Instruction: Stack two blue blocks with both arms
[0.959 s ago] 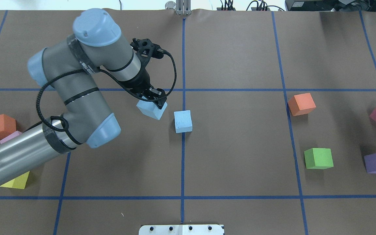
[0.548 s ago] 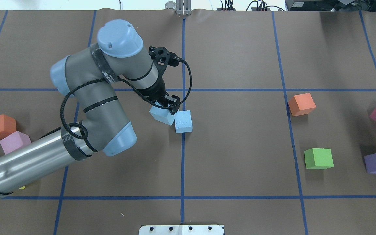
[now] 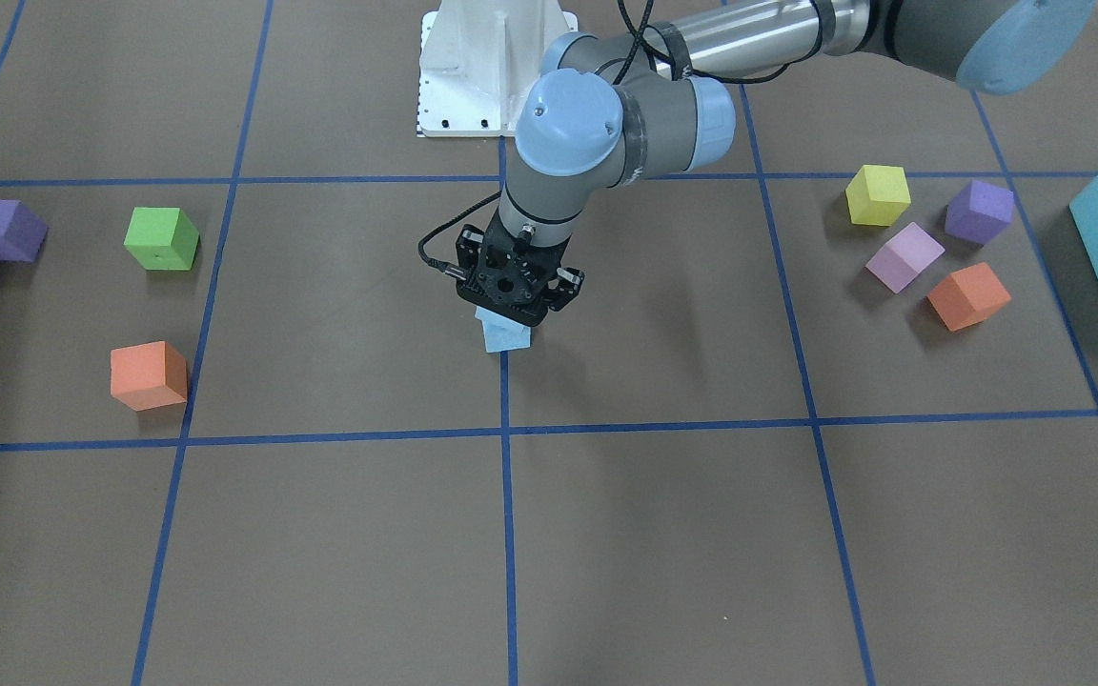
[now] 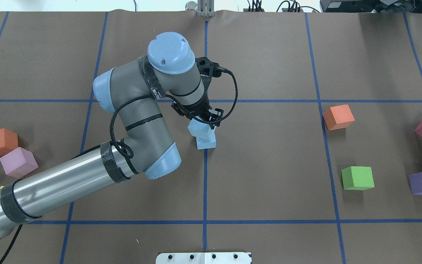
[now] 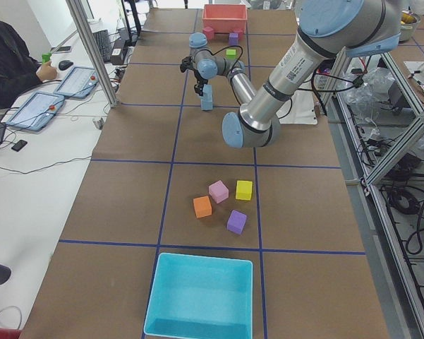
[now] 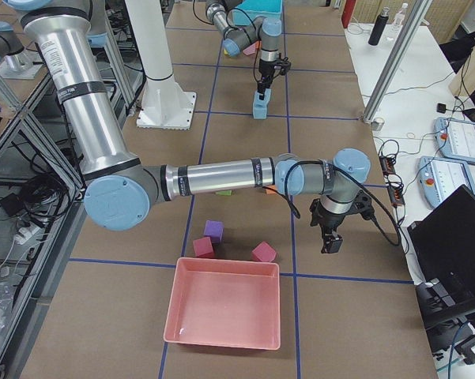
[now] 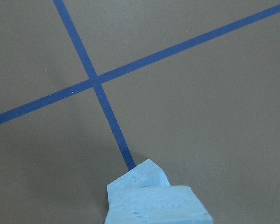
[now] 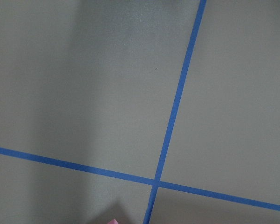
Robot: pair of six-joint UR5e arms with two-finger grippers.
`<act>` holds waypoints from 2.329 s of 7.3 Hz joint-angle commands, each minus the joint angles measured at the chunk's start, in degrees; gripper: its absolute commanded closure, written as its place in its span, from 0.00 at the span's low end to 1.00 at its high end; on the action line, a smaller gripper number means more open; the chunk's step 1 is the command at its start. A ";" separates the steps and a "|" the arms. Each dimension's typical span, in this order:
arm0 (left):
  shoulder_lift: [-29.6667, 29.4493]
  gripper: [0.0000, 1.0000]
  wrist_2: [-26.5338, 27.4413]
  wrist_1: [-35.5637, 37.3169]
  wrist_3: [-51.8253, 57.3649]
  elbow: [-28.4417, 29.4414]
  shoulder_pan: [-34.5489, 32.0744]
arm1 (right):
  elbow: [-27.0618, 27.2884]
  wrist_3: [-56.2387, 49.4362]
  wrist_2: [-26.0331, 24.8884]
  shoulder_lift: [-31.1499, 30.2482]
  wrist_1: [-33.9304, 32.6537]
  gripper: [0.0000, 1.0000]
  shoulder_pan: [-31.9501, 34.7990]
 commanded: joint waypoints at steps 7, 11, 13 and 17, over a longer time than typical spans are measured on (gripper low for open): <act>0.01 0.25 2.61 0.36 -2.03 0.08 1.78 | -0.12 -0.01 -0.12 0.04 0.51 0.00 0.04; -0.16 0.03 2.17 0.36 -1.42 -1.40 0.65 | -0.12 -0.01 -0.12 0.04 0.60 0.00 0.04; 0.28 0.03 -2.03 0.62 0.76 -3.96 -6.70 | -0.12 -0.01 -0.12 0.04 0.51 0.00 0.04; 11.85 0.03 -14.15 0.45 16.39 -3.00 -31.65 | -0.82 -0.01 -0.12 0.48 0.60 0.00 -0.04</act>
